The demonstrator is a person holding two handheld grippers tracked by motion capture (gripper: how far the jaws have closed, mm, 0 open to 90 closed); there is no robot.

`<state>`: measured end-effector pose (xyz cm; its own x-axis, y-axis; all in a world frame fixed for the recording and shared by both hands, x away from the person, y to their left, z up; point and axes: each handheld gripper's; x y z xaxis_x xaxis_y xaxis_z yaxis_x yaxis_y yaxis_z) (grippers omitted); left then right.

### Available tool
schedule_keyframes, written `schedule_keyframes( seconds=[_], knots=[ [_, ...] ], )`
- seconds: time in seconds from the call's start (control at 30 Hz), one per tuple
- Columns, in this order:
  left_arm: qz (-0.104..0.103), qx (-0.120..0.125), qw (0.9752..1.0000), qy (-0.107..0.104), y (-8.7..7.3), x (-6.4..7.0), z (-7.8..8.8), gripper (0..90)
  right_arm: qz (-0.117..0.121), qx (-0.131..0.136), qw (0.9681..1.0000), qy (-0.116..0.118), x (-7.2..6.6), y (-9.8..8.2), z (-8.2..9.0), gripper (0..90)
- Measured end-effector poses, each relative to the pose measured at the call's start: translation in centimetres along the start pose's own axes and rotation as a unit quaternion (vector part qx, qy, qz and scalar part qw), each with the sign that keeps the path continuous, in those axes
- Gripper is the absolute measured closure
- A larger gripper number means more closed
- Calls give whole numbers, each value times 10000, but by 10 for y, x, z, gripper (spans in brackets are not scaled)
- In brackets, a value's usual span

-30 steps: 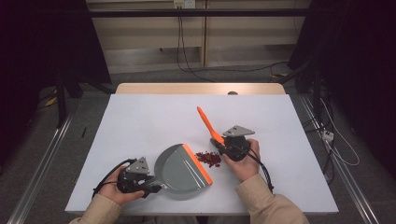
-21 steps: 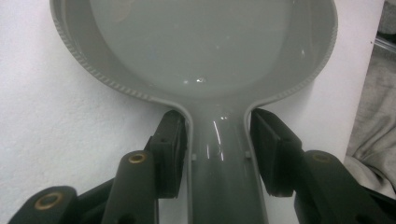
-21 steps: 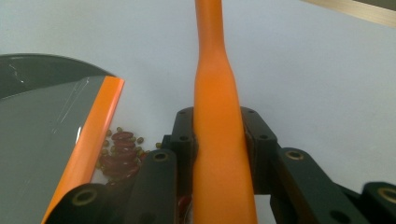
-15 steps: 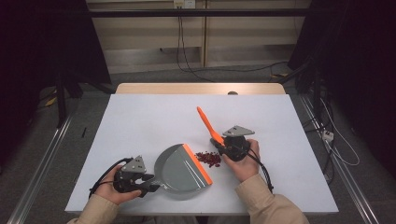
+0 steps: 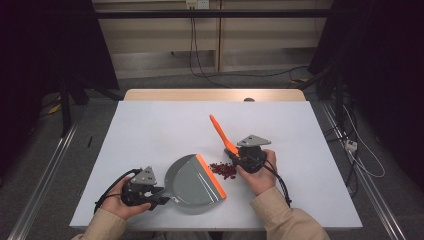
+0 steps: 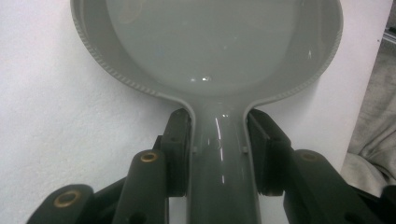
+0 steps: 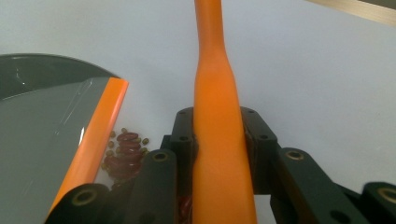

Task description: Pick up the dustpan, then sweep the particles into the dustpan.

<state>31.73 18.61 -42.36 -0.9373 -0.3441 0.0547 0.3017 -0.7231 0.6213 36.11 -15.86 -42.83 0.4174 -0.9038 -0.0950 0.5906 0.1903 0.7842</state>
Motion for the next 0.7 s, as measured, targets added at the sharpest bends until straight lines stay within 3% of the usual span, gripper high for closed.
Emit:
schedule_keyframes(
  seconds=[0.3,0.7],
  knots=[
    [0,-7,10000,-34,1,-1,0,632,39,1,10000,9,-13,0,-2,704],
    [-16,-45,10000,-51,1,-2,0,632,-10,5,10000,26,-14,-1,-2,703]
  ],
)
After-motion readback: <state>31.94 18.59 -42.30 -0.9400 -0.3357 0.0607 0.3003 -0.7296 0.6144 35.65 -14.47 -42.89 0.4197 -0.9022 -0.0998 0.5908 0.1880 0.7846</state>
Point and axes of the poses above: each handheld gripper's, and its own axes: z roughly backward along the jaws, y roughly out of its top, x roughly to its right, and after that the axes turned 6 degrees about -z, right-handed
